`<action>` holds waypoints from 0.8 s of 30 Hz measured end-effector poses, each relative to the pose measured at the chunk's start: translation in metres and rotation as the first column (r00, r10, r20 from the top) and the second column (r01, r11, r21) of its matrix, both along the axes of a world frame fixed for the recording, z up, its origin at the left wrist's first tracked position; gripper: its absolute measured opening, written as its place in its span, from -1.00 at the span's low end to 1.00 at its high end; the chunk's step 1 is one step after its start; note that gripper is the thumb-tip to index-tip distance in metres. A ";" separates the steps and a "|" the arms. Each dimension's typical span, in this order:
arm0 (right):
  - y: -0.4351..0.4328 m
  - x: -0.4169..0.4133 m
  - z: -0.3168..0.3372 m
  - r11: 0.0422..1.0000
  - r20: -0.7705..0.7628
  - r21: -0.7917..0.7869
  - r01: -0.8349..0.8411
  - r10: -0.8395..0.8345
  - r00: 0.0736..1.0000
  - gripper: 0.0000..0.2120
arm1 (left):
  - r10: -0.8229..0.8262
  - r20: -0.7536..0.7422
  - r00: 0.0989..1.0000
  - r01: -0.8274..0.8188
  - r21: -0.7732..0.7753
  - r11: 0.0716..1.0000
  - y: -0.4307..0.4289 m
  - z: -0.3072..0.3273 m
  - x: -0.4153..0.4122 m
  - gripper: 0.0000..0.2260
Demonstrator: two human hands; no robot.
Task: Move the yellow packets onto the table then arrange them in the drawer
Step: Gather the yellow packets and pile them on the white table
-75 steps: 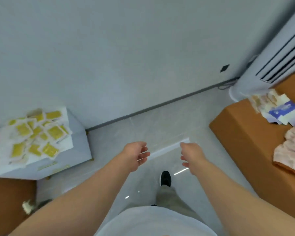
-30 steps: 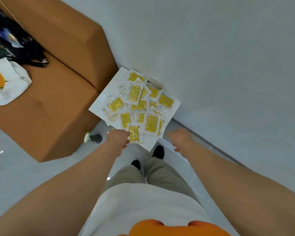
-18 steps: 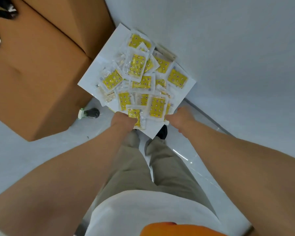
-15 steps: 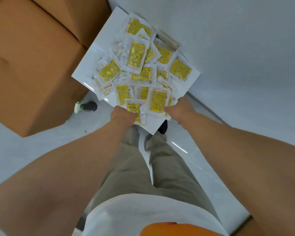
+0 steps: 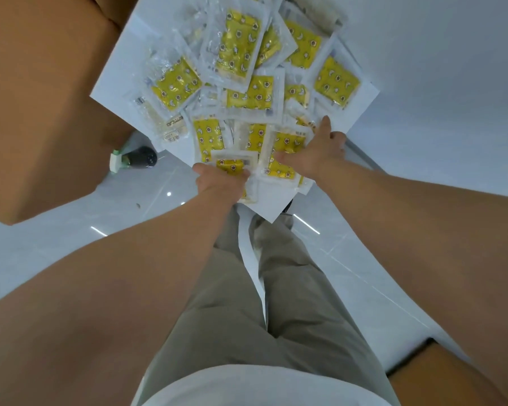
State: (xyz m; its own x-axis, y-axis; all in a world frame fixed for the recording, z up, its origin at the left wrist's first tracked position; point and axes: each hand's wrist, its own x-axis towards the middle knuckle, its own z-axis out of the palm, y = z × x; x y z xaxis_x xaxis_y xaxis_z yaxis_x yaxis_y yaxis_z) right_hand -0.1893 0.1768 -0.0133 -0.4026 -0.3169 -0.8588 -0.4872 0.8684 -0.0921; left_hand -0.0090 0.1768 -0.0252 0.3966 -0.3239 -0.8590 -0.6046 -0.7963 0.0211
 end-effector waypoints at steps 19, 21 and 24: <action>0.006 0.000 -0.009 0.899 0.161 -0.062 0.433 -0.419 0.893 -0.15 | -0.043 0.008 0.999 0.043 -0.284 0.958 -0.037 0.016 0.020 -0.17; 0.008 0.000 -0.011 0.884 0.181 -0.060 0.463 -0.446 0.876 -0.13 | -0.151 0.056 0.987 0.160 -0.237 0.958 -0.044 0.012 0.011 -0.21; 0.009 0.000 -0.013 0.867 0.212 -0.052 0.496 -0.476 0.853 -0.21 | -0.116 0.057 0.992 0.125 -0.195 0.973 -0.050 0.005 0.000 -0.28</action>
State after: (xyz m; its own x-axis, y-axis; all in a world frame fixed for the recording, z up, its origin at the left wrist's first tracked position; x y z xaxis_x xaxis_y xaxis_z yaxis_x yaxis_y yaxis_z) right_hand -0.1893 0.1855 -0.0263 -0.3646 -0.2110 -0.9069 0.0299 0.9708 -0.2378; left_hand -0.0085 0.1264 -0.0198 0.3810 -0.5335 -0.7551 -0.7000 -0.7000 0.1413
